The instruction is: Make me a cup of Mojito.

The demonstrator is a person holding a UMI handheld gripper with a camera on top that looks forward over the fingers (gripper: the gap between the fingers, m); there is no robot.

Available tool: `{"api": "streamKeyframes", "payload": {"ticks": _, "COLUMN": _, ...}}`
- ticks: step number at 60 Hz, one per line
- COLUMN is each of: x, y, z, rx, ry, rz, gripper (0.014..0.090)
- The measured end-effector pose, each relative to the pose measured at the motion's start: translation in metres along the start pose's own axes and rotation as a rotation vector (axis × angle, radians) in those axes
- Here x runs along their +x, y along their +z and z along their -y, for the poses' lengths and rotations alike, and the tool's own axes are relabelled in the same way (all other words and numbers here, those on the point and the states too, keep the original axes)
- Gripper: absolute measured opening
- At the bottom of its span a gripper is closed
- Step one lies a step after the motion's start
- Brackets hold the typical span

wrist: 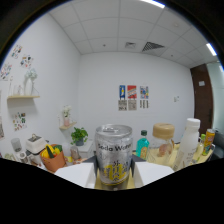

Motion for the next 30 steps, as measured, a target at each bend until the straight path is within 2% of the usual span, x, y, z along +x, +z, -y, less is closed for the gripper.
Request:
{"api": "streamKeyframes", "payload": {"ticks": 7, "x": 0.0, "y": 0.0, "z": 0.0, "rx": -0.006, "ry": -0.004, "rz": -0.003, "gripper": 0.0527}}
{"api": "streamKeyframes", "payload": {"ticks": 17, "x": -0.003, "y": -0.005, "z": 0.0, "rx": -0.023, "ry": 0.007, "rz": 0.044, "gripper": 0.0511}}
{"api": "streamKeyframes", "payload": {"ticks": 30, "x": 0.0, "y": -0.061, "z": 0.029, "rx": 0.076, "ry": 0.0, "rz": 0.109, "gripper": 0.051}}
